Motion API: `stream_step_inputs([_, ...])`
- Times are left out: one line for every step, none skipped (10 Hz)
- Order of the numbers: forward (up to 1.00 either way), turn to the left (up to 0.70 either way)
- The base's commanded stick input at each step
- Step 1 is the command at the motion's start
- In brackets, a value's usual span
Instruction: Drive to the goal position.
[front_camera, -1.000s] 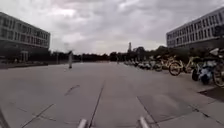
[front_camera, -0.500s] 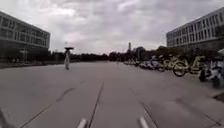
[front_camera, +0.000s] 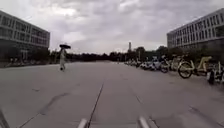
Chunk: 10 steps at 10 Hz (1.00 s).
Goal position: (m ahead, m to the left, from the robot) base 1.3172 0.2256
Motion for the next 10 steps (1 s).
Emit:
stream_step_inputs([0.7, 0.0])
stream_step_inputs([0.7, 0.0])
stream_step_inputs([0.7, 0.0])
stream_step_inputs([0.7, 0.0])
stream_step_inputs([0.7, 0.0])
stream_step_inputs([0.7, 0.0])
stream_step_inputs([0.7, 0.0])
stream_step_inputs([0.7, 0.0])
stream_step_inputs([0.7, 0.0])
stream_step_inputs([0.7, 0.0])
